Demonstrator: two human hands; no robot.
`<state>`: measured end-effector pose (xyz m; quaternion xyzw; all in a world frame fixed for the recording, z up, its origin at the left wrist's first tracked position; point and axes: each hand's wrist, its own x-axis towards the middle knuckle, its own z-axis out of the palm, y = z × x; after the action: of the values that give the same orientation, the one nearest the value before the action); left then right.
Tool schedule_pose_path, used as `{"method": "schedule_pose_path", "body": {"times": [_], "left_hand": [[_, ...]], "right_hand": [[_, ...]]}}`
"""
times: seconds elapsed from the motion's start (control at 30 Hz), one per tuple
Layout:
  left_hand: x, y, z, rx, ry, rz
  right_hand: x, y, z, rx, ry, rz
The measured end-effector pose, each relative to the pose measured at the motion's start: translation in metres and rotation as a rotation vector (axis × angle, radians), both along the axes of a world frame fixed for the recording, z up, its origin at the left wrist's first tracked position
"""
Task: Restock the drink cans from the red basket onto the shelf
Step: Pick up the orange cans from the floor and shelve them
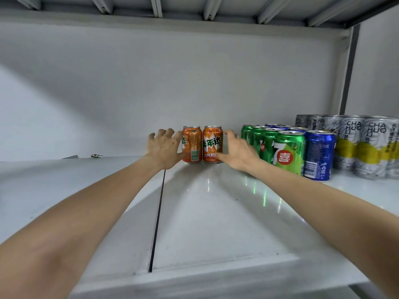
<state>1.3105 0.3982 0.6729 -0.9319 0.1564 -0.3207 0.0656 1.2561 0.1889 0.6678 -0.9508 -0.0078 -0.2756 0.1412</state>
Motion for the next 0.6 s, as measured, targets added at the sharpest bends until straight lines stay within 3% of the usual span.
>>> {"method": "schedule_pose_path", "body": {"times": [0.2,0.37,0.6], "left_hand": [[-0.056,0.012,-0.005,0.188,-0.111,-0.003],[-0.115,0.018,-0.012,0.245,-0.175,0.008],[-0.206,0.023,-0.029,0.103,-0.229,0.001]], "right_hand": [[-0.052,0.002,-0.011,-0.334,-0.108,-0.05],[-0.103,0.005,-0.016,-0.398,-0.171,0.003],[-0.184,0.001,-0.03,-0.373,-0.271,0.024]]}}
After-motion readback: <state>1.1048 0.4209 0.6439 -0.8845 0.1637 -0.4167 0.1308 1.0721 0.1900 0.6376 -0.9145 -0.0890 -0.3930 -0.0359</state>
